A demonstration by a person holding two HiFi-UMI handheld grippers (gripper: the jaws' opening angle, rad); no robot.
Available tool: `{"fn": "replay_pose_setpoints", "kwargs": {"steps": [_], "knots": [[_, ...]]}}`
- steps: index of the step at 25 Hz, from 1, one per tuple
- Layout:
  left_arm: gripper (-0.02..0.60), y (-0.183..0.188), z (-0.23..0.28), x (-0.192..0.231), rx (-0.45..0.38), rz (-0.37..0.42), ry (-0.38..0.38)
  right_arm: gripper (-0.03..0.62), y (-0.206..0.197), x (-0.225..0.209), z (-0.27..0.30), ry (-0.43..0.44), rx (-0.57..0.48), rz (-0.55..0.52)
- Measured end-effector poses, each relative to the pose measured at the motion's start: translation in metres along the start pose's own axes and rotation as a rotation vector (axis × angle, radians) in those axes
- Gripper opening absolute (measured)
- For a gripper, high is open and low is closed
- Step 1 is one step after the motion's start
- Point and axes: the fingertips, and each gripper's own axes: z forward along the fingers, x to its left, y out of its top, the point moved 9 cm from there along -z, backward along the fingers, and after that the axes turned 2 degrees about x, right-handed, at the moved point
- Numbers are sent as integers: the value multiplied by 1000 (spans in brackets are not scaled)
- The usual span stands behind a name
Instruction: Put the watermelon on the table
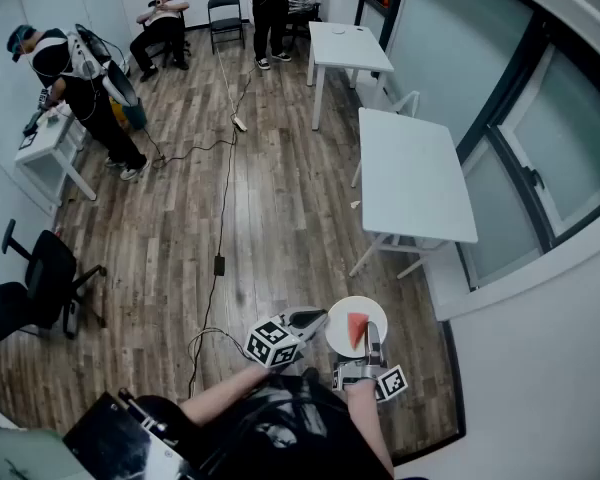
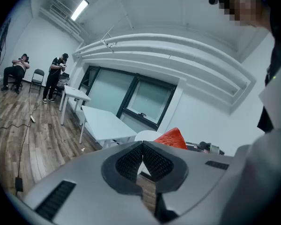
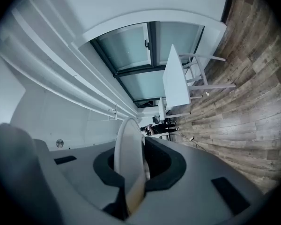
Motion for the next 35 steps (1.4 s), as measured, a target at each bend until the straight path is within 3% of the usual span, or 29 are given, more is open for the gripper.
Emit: {"fn": "replay_pose_setpoints", "kwargs": {"steps": [9, 17, 24, 28, 33, 35], "knots": [[5, -2, -11, 8, 3, -4, -2, 51, -12, -4, 2, -11, -3, 2], [5, 4, -23, 32, -14, -22, -15, 51, -24, -12, 21, 33, -31, 44], [5, -2, -31, 56, -6, -42, -34, 51, -43, -32, 25, 10, -36, 67], [5, -6, -21, 71, 26, -82, -42, 51, -35, -42, 37, -23, -46, 80], [5, 7, 8, 91, -13, -175, -63, 51, -14, -50, 72, -64, -19, 100], [5, 16, 29, 96, 5, -161, -57, 51, 2, -49, 90, -70, 0, 101]]}}
